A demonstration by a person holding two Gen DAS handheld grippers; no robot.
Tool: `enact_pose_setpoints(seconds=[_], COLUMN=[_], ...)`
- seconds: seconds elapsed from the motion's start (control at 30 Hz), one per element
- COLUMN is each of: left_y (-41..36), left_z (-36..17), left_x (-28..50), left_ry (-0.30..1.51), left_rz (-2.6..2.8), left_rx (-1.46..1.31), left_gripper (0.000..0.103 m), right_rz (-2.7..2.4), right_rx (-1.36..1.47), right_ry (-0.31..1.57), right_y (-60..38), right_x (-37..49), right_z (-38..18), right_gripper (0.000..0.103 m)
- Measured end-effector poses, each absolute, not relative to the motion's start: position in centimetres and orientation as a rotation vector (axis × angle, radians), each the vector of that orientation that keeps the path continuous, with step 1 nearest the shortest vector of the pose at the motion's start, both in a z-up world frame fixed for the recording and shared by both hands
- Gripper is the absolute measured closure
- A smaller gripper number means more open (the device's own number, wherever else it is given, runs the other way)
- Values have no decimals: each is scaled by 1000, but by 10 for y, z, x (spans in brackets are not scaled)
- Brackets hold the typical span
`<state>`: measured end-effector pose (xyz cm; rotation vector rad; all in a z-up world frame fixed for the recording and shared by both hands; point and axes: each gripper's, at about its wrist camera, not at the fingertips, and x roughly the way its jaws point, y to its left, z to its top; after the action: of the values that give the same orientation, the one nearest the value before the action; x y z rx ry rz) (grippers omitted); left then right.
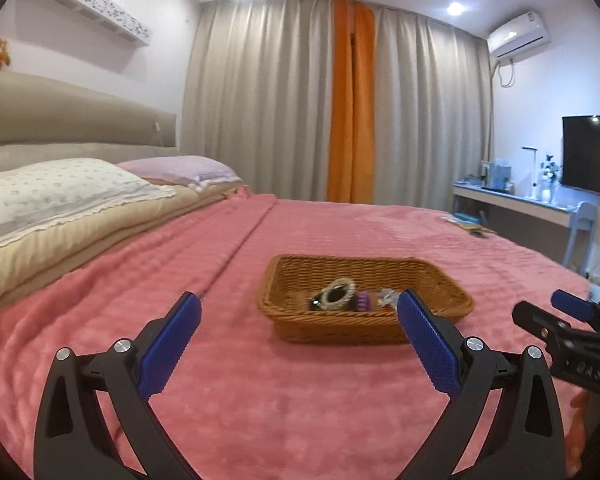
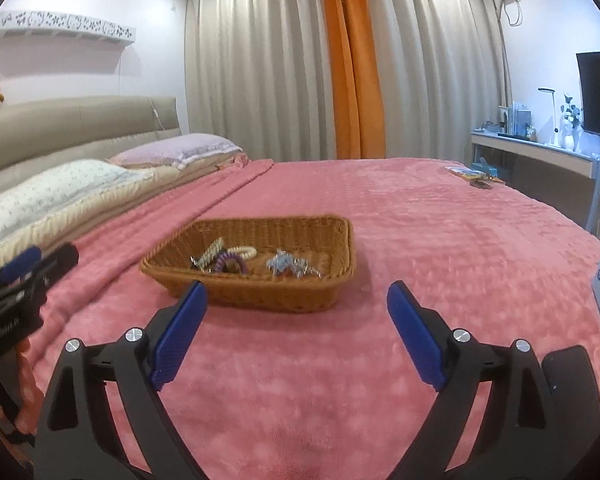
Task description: Organize jewelry
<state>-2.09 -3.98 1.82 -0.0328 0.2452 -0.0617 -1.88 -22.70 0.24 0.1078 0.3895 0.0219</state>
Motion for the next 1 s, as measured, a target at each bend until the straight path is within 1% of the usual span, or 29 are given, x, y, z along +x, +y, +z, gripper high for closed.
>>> enact_pose_setpoints(seconds=[0.23,0.3,0.37,1.0], left_y=[-42,-43,-43,-44], left_z=[-3,-3,-5,-8], left_x=[-8,-10,-12,-11], left_ry=[303,298,292,304], left_rz=[-45,-46,-39,-42], left_rx=[-17,-10,-12,-9], left_gripper=[8,8,8,8], right_rz=[-1,-4,-7,-2], right_rx=[88,95,101,72], right_ry=[395,387,382,383], right_y=[-225,-227,-228,-221], right_x=[-16,-17,-18,-19], right_z=[-11,-12,-12,-15], right_gripper=[16,15,11,8])
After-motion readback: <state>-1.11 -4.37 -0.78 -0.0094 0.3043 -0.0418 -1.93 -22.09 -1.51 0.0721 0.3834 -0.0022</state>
